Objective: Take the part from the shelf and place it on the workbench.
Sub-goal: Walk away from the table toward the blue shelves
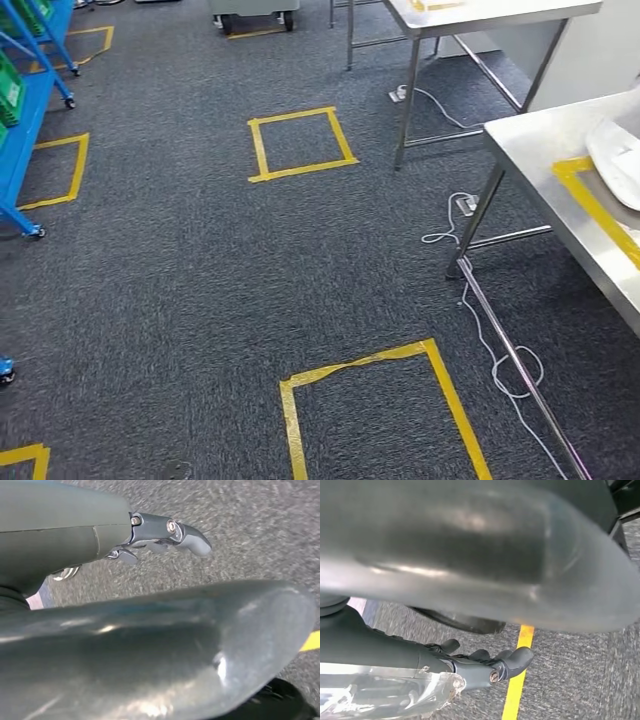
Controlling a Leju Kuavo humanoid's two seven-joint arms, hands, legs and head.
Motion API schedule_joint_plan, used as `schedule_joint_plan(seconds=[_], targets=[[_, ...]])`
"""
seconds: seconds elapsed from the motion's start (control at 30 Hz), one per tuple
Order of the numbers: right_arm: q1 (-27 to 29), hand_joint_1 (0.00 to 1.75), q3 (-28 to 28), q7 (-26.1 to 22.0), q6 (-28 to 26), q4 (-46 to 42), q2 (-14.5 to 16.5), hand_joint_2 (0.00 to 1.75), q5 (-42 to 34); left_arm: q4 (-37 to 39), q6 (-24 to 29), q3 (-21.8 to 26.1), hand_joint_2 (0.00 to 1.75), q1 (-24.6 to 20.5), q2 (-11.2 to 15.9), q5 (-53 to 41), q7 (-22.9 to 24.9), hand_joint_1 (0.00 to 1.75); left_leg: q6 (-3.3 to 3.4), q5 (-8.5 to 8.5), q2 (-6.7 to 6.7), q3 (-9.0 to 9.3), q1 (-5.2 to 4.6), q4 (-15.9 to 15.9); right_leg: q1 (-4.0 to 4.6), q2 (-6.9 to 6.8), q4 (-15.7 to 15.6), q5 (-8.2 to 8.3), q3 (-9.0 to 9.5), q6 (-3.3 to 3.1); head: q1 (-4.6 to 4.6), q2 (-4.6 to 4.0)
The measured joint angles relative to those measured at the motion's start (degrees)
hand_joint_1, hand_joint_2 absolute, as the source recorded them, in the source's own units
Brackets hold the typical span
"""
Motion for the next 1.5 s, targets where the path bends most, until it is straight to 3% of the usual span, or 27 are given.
schedule_joint_plan(seconds=[0.03, 0.07, 0.13, 0.2, 0.23, 0.3, 0.37, 0.43, 0.5, 0.53, 0.6, 0.67, 0.73, 0.8, 0.87, 0.93, 1.0, 1.03, 1.07, 1.1, 1.17, 1.23, 1.3, 1.33, 1.37, 1.43, 1.5], targets=[[0.0, 0.0, 0.0, 0.0, -0.2, 0.0, 0.0, 0.0, 0.2, 0.0, 0.0, 0.1, 0.0, 0.1, 0.0, 0.2, -0.1, 0.0, 0.0, 0.73, 0.15, 0.35, 0.0, -0.2, 0.06, -0.83, 0.0, 0.03, -0.09, -0.02, -0.01, 0.0], [0.0, 0.0, 0.0, 0.0, -0.3, 0.0, 0.0, 0.0, 0.3, 0.0, 0.0, 0.1, 0.0, 0.2, 0.1, 0.3, -0.2, 0.0, 0.06, 2.34, 0.46, 1.86, -0.02, -2.6, 0.09, -1.55, 0.0, 0.05, -0.1, -0.02, -0.02, 0.0], [-0.1, 0.0, 0.1, 0.1, -0.5, 0.0, 0.2, 0.0, 0.5, 0.0, 0.0, 0.2, 0.0, 0.2, 0.2, 0.5, -0.4, 0.0, 0.34, 5.8, 2.94, 6.65, -0.27, -10.8, 0.28, -2.82, 0.1, 0.0, 0.0, 0.17, -0.05, 0.0], [-0.2, 0.0, 0.1, 0.3, -0.5, 0.0, 0.3, 0.0, 0.8, 0.0, 0.0, 0.3, 0.0, 0.0, 0.2, 0.8, -0.5, 0.0, 1.15, 7.17, 4.97, 9.25, -0.62, -15.9, 0.63, -3.95, 0.3, -0.07, 0.04, 0.63, -0.02, 0.0], [-0.3, 0.0, 0.2, 0.4, -0.6, 0.0, 0.3, 0.0, 0.9, 0.0, 0.0, 0.5, 0.0, -0.1, 0.2, 0.9, -0.6, 0.0, 1.59, 7.16, 5.06, 9.31, -0.79, -16.6, 0.79, -4.53, 0.4, -0.09, 0.05, 0.87, 0.01, 0.0], [-0.5, 0.0, 0.3, 0.7, -0.7, 0.0, 0.6, 0.0, 1.3, 0.0, 0.1, 0.9, 0.0, 0.1, 0.2, 1.2, -0.6, 0.0, 2.46, 7.53, 3.72, 9.0, -0.71, -16.6, 0.71, -5.22, 0.5, -0.28, 0.09, 1.34, 0.04, 0.0], [-0.6, 0.0, 0.5, 0.9, -0.9, 0.0, 1.0, 0.0, 1.4, 0.1, -0.1, 1.3, 0.0, 0.4, 0.1, 1.5, -0.7, 0.0, 3.23, 7.99, 2.55, 8.88, -0.43, -16.8, 0.44, -2.88, 3.4, -2.41, -1.06, 1.98, 0.16, 0.0], [-0.6, 0.0, 0.6, 1.0, -1.0, 0.0, 1.2, 0.0, 1.6, 0.1, -1.0, 1.6, 0.0, 0.3, -0.1, 1.7, -1.3, 0.0, 3.73, 8.32, 1.24, 8.59, -0.27, -16.8, 0.16, 0.41, 11.0, -6.51, -4.34, 2.45, 0.31, 0.0], [-0.6, 0.0, 0.6, 1.1, -1.1, 0.0, 1.2, 0.0, 1.8, 0.1, -1.8, 1.8, 0.0, 0.3, -0.5, 1.8, -2.0, 0.0, 3.83, 8.53, -0.33, 8.33, -0.27, -16.7, 0.06, 1.4, 17.5, -8.82, -7.27, 2.63, 0.31, 0.0], [-0.6, 0.0, 0.7, 1.2, -1.1, 0.0, 1.2, 0.0, 1.8, 0.1, -1.8, 1.9, 0.0, 0.4, -0.7, 1.8, -2.2, 0.0, 3.74, 8.61, -1.18, 8.28, -0.24, -16.7, 0.0, 1.52, 17.9, -8.35, -7.42, 2.68, 0.31, 0.0], [-0.6, 0.0, 0.8, 1.3, -1.2, 0.0, 1.2, 0.0, 1.9, 0.1, -1.7, 2.1, 0.0, 0.4, -1.0, 1.7, -2.2, 0.0, 3.44, 8.73, -2.95, 8.27, -0.06, -16.6, -0.35, 2.33, 11.9, -4.6, -4.43, 2.8, 0.31, 0.0], [-0.7, 0.0, 1.0, 1.3, -1.2, 0.0, 1.3, 0.0, 2.0, 0.1, -1.6, 2.4, 0.0, 0.3, -1.1, 1.7, -2.2, 0.0, 2.84, 8.73, -4.59, 7.94, -0.04, -16.1, -1.05, 5.4, 4.1, -1.79, -0.68, 3.13, 0.42, 0.0], [-0.8, 0.0, 1.0, 1.3, -1.2, 0.0, 1.4, 0.0, 2.0, 0.1, -1.5, 2.6, 0.0, 0.3, -1.1, 1.7, -2.2, 0.0, 2.01, 8.95, -5.9, 7.24, 0.05, -15.8, -1.28, 7.19, 1.4, -1.5, 0.56, 2.96, 0.44, 0.0], [-0.8, 0.0, 1.0, 1.4, -1.2, 0.0, 1.4, 0.0, 2.0, 0.1, -1.4, 2.8, 0.0, 0.5, -1.1, 1.7, -2.2, 0.0, 1.28, 9.3, -6.71, 6.64, 0.4, -15.9, -1.04, 5.93, 1.4, -1.24, 0.5, 2.09, 0.34, 0.0], [-0.8, 0.0, 1.0, 1.4, -1.3, 0.0, 1.5, 0.0, 2.0, 0.1, -1.4, 2.9, 0.0, 0.7, -1.1, 1.7, -2.2, 0.0, 0.85, 7.9, -4.54, 5.5, 0.35, -13.9, -0.95, 4.41, 1.3, -0.91, 0.39, 1.24, 0.09, 0.0], [-0.7, 0.0, 1.0, 1.4, -1.3, 0.0, 1.5, 0.0, 2.0, 0.1, -1.4, 2.9, 0.0, 0.4, -1.2, 1.6, -2.2, 0.0, 0.63, 3.89, -1.15, 2.3, 0.12, -7.2, -0.74, 2.54, 1.1, -0.81, 0.17, 0.7, -0.26, 0.0], [-0.6, 0.0, 1.0, 1.4, -1.4, 0.0, 1.5, 0.0, 2.0, 0.1, -1.5, 3.0, 0.0, 0.3, -1.4, 1.6, -2.2, 0.0, 0.51, 0.66, -0.04, -1.09, 0.1, 0.2, -0.46, 0.55, 1.2, -0.79, -0.14, 0.5, -0.39, 0.0], [-0.6, 0.0, 1.0, 1.4, -1.4, 0.0, 1.5, 0.0, 2.0, 0.1, -1.6, 3.0, 0.0, 0.4, -1.4, 1.5, -2.3, 0.0, 0.55, 0.6, 0.07, -1.51, 0.1, 1.5, -0.38, -0.31, 1.2, -0.78, -0.23, 0.47, -0.4, 0.0], [-0.6, 0.0, 1.0, 1.3, -1.4, 0.0, 1.5, 0.0, 2.1, 0.1, -1.8, 3.0, 0.0, 0.5, -1.4, 1.4, -2.4, 0.0, 0.64, 1.66, 0.17, -0.71, 0.08, 0.5, -0.35, -1.07, 1.2, -0.77, -0.25, 0.46, -0.41, 0.0], [-0.7, 0.0, 1.0, 1.3, -1.4, 0.0, 1.5, 0.0, 2.1, 0.1, -2.0, 3.0, 0.0, 0.6, -1.4, 1.4, -2.5, 0.0, 0.79, 3.51, 0.59, 1.2, 0.04, -2.7, -0.33, -1.77, 1.2, -0.78, -0.19, 0.49, -0.42, 0.0], [-0.8, 0.0, 1.0, 1.2, -1.5, 0.0, 1.5, 0.0, 2.1, 0.1, -2.1, 3.1, 0.0, 0.5, -1.4, 1.2, -2.7, 0.0, 1.21, 6.73, 3.53, 5.86, -0.36, -10.8, -0.14, -2.96, 1.3, -0.92, -0.01, 0.72, -0.54, 0.0], [-0.8, 0.0, 1.0, 1.2, -1.7, 0.0, 1.5, 0.0, 2.1, 0.1, -2.0, 3.2, 0.0, 0.2, -1.5, 1.1, -2.9, 0.0, 1.73, 7.66, 5.7, 7.89, -0.83, -15.1, 0.2, -4.12, 1.4, -1.03, 0.07, 1.2, -0.63, 0.0], [-0.9, 0.0, 1.0, 1.2, -1.8, 0.0, 1.5, 0.0, 2.2, 0.1, -1.9, 3.4, 0.0, 0.2, -1.6, 1.0, -3.0, 0.0, 2.33, 7.74, 4.66, 7.67, -0.91, -15.5, 0.3, -5.32, 1.3, -1.12, 0.25, 1.77, -0.65, 0.0], [-0.9, 0.0, 1.1, 1.2, -1.8, -0.1, 1.5, 0.0, 2.3, 0.1, -1.8, 3.5, 0.0, 0.3, -1.5, 0.9, -3.2, 0.0, 2.63, 7.87, 3.97, 7.63, -0.79, -15.6, 0.2, -4.89, 1.5, -1.48, 0.21, 2.12, -0.59, 0.0], [-1.0, 0.0, 1.1, 1.2, -1.9, -0.1, 1.5, 0.0, 2.4, 0.1, -1.9, 3.7, 0.0, 0.4, -1.5, 0.9, -3.3, 0.0, 2.97, 8.04, 3.28, 7.62, -0.64, -15.7, 0.07, -3.66, 2.7, -2.35, -0.22, 2.47, -0.48, 0.0], [-1.0, 0.0, 1.1, 1.2, -1.9, -0.1, 1.5, 0.0, 2.5, 0.1, -1.9, 4.1, 0.0, 0.3, -1.5, 0.8, -3.5, 0.0, 3.49, 8.27, 1.91, 7.54, -0.38, -15.8, -0.15, -0.18, 8.5, -5.66, -2.81, 2.99, -0.2, 0.0], [-1.0, 0.0, 1.1, 1.3, -1.7, -0.1, 1.5, 0.0, 2.8, 0.1, -1.8, 4.3, 0.0, 0.2, -1.6, 0.7, -3.3, 0.0, 3.76, 8.38, 0.35, 7.38, -0.38, -15.8, -0.2, 1.26, 16.1, -8.8, -6.28, 3.1, -0.09, 0.0]])
